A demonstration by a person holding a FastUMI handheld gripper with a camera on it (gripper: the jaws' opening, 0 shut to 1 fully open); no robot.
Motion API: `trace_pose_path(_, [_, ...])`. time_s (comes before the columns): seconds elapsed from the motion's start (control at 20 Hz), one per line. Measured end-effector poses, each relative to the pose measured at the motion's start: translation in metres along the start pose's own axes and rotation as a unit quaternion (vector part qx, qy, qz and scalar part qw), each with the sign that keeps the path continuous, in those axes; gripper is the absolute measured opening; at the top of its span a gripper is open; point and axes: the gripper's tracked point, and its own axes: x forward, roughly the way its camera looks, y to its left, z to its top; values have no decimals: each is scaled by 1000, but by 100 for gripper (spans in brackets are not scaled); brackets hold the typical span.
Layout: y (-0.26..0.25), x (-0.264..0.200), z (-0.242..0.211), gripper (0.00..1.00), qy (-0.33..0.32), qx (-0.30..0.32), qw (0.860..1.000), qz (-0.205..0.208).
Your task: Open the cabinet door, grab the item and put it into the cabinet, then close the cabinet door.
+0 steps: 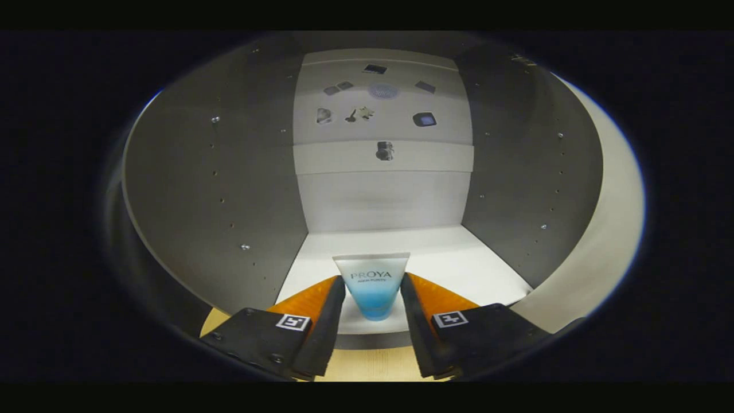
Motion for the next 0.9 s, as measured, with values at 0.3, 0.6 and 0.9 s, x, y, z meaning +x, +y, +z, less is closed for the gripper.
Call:
trace_pose_path(0.3, [-2,-22,17,97,-38,-9,999,-7])
trace_pose_path(0.6, [1,-85,23,100,-79,0,997,-15])
trace_pose_path(0.9, [-2,-163,-10,100,-101,26,994,-38])
